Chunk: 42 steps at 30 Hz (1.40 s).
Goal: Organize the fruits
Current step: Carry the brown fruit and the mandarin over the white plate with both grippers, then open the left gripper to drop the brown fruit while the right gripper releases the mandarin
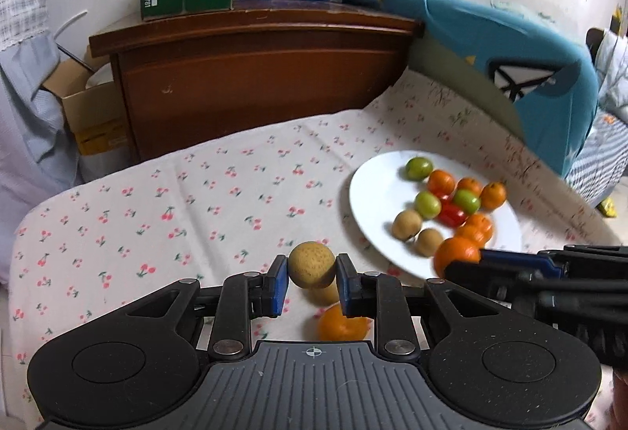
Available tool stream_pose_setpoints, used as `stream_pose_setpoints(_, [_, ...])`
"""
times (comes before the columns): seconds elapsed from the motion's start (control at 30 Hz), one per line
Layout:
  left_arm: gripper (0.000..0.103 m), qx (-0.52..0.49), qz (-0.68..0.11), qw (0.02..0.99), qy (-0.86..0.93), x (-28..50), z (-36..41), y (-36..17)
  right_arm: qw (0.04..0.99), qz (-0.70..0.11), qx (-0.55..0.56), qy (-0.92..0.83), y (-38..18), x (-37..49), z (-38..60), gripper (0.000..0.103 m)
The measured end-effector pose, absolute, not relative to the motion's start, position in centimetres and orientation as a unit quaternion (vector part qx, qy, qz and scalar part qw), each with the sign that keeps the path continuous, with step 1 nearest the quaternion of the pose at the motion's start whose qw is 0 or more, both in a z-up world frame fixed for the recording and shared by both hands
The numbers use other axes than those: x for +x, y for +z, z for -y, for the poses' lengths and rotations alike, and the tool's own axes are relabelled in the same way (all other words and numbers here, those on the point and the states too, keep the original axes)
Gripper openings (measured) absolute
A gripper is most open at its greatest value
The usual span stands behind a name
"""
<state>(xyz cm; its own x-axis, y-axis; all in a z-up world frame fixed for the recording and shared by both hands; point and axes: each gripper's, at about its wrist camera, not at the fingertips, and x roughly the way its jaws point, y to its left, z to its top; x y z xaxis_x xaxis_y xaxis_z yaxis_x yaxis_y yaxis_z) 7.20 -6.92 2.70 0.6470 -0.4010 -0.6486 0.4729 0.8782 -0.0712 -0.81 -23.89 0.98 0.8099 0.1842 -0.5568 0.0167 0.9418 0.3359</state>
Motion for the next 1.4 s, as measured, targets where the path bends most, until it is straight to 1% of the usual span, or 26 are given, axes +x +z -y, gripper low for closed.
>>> stream_pose_setpoints(0.17, [0.023,0.051,-0.36,0.903,-0.23,8.5,7.9,2.7,0.934,-0.3,0.188,-0.053,0.9,-0.4,26.6,0.025])
stream_pose_setpoints(0.4, [0.023,0.052,-0.37,0.901,-0.219,11.8,11.0,3.6,0.922,-0.299,0.224,-0.1,0.3,0.3,29.5,0.025])
stream_pose_setpoints(0.63, [0.023,0.071,-0.388,0.893,-0.218,14.5,15.1,3.1,0.913,-0.309,0.244,-0.109,-0.7,1.6,30.8,0.025])
stream_pose_setpoints(0.9, [0.024,0.095,-0.409,0.882,-0.216,16.4,17.9,2.2,0.902,-0.315,0.277,-0.096,-1.6,2.7,31.2,0.026])
stream_pose_setpoints(0.97, [0.024,0.097,-0.41,0.882,-0.213,16.7,18.3,2.2,0.9,-0.313,0.291,-0.088,-1.6,2.9,31.3,0.028])
stream_pose_setpoints(1.2, [0.026,0.102,-0.409,0.881,-0.215,16.7,19.2,2.8,0.906,-0.29,0.299,-0.072,-0.7,2.7,31.4,0.031])
stream_pose_setpoints(1.27, [0.032,0.095,-0.408,0.882,-0.215,16.6,19.0,3.3,0.909,-0.284,0.298,-0.071,-0.4,2.6,31.4,0.037])
stream_pose_setpoints(1.3, [0.038,0.092,-0.408,0.883,-0.215,16.4,18.8,3.5,0.91,-0.281,0.296,-0.072,-0.3,2.6,31.4,0.039])
stream_pose_setpoints(1.33, [0.048,0.089,-0.408,0.883,-0.212,16.3,18.5,3.7,0.911,-0.279,0.294,-0.071,-0.1,2.5,31.3,0.041])
stream_pose_setpoints(1.4, [0.053,0.091,-0.404,0.887,-0.205,15.9,18.1,4.1,0.914,-0.279,0.289,-0.063,0.1,2.4,31.1,0.041])
